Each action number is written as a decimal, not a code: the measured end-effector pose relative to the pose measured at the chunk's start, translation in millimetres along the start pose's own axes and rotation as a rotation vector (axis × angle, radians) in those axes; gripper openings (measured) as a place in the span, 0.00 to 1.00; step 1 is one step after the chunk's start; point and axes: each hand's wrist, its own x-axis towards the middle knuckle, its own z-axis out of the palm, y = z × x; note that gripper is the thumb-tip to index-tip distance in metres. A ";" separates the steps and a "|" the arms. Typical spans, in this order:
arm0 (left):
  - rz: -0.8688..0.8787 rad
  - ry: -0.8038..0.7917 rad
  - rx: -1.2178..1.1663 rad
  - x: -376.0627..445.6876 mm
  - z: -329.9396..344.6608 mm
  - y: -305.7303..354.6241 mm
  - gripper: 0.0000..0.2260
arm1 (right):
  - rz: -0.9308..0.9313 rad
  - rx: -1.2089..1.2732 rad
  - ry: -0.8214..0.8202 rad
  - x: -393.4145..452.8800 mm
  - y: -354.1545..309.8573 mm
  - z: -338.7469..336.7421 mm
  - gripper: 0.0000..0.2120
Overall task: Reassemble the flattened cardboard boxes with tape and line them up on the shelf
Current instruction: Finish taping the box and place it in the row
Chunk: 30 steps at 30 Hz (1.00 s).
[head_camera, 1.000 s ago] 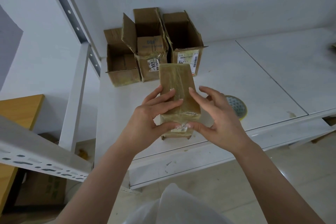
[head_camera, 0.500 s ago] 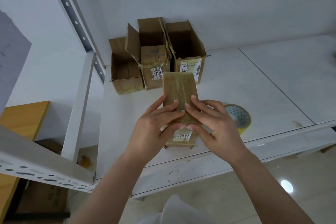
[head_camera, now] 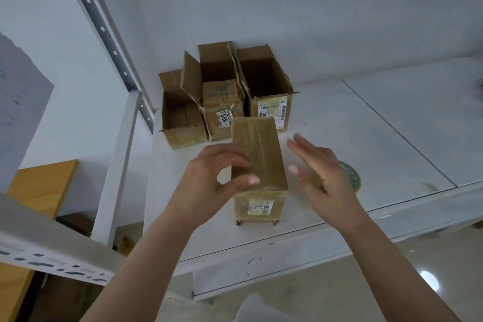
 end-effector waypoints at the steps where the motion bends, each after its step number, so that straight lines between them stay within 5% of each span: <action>1: -0.001 0.044 0.073 5.9 3.0 9.3 0.20 | 0.051 -0.035 0.045 1.4 2.8 -2.7 0.22; 4: -0.027 0.038 0.321 23.0 22.9 36.0 0.24 | 0.160 -0.107 0.070 2.9 13.8 -6.8 0.17; 9: -0.260 -0.235 0.647 37.8 61.0 45.8 0.44 | 0.155 -0.210 0.084 -0.8 28.8 -3.7 0.13; 17: -0.245 -0.180 0.713 32.8 67.2 34.8 0.36 | 0.307 -0.049 -0.055 -2.8 32.5 -1.1 0.14; 21: -0.261 -0.057 0.447 30.4 46.6 32.7 0.34 | 0.405 -0.028 -0.131 -4.0 34.1 -4.4 0.16; 26: -0.312 0.226 -0.320 31.3 19.2 34.7 0.26 | 0.566 0.180 -0.097 4.0 32.5 -5.1 0.10; 30: -0.265 0.287 -0.494 29.1 10.6 36.3 0.23 | 0.683 0.392 -0.073 11.4 24.0 -8.4 0.15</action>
